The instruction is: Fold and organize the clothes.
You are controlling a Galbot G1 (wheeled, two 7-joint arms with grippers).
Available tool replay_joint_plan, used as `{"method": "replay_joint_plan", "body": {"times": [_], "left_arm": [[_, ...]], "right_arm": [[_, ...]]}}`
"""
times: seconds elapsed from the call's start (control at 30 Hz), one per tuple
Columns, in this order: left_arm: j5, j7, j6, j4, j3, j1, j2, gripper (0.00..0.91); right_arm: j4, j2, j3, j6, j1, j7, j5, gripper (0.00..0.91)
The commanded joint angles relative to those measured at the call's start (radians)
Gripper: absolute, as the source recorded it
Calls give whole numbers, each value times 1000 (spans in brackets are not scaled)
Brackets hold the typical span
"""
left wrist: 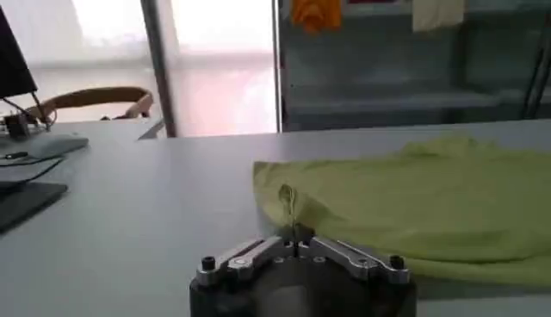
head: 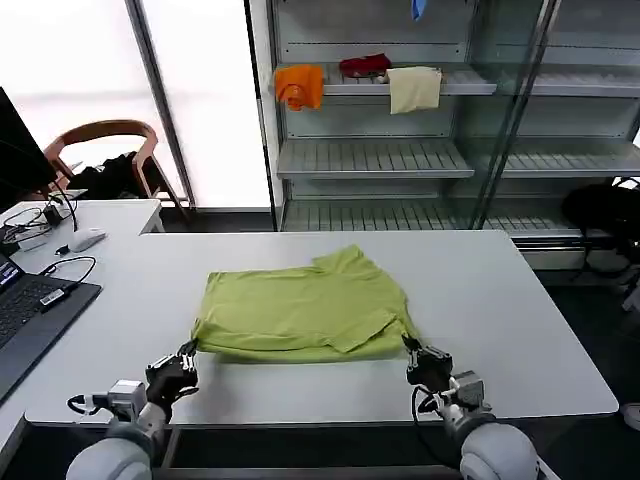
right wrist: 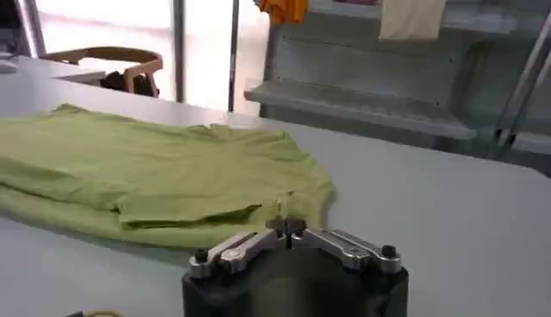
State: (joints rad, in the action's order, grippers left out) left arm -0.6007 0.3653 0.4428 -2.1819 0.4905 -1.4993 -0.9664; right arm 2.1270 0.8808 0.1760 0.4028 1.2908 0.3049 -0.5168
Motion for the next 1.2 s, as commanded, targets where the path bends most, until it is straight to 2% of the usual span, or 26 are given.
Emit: {"method": "replay_joint_plan", "body": {"times": [0.03,0.37,0.57,0.63,0.67,0.7,0.83,0.87,1.2], "left_arm": [[29,91,2,-139,35,-228,-8,0],[61,152,4,-156,45,-329,-25,10],[82,173,3,-133,35,-320,-33,10],[84,178,0,-133,29,-312,-37,40],[82,179,0,-134,28,-308,-38,403],[81,179,0,-133,27,-296,-39,746],[78,188,-1,-138,28,-283,-41,826],[78,194,0,-141,29,-286,-41,907],[100,257,-2,-253,77,-311,-40,907]], "right_arm": [[94,-20,13,4,125,25,5,0],[186,-50,61,27,295,76,10,0],[187,-33,53,31,316,109,24,0],[183,-26,49,35,314,124,26,0],[181,-21,45,42,311,136,24,272],[180,-17,43,44,310,144,24,907],[182,-7,39,51,312,159,23,907],[184,-5,40,52,312,166,22,907],[254,0,79,57,313,203,9,907]]}}
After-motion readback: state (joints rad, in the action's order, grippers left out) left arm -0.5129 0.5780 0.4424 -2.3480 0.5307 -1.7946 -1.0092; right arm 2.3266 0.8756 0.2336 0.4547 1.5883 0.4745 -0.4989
